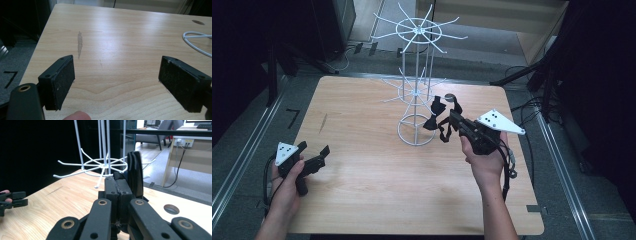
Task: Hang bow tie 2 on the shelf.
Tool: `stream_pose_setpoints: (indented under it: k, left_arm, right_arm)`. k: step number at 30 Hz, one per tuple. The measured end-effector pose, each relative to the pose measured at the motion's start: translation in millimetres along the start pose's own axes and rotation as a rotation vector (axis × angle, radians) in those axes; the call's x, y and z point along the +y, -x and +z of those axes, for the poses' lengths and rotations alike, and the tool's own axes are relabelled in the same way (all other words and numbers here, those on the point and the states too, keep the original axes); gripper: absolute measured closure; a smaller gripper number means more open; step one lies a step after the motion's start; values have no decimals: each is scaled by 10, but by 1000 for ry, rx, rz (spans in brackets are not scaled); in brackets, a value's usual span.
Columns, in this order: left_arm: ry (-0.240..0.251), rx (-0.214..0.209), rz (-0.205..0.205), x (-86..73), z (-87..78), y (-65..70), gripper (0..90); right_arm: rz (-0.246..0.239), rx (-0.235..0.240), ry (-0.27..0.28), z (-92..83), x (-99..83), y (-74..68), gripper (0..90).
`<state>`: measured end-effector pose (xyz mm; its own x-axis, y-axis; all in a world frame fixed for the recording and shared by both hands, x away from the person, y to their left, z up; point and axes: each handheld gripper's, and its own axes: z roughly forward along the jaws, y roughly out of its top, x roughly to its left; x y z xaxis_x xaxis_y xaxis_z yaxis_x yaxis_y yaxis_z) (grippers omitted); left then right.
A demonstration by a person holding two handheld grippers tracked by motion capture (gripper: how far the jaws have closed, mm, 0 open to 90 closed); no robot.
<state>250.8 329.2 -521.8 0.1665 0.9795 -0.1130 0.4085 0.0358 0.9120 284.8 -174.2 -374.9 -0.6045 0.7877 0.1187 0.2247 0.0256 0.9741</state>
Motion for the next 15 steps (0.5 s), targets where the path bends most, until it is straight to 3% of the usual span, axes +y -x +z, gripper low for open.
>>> stream_pose_setpoints:
  k: [15]
  left_arm:
    - [2, -2, -4, -1, 2, -2, 141]
  right_arm:
    - [2, 15, -2, 185, 58, -67, 900]
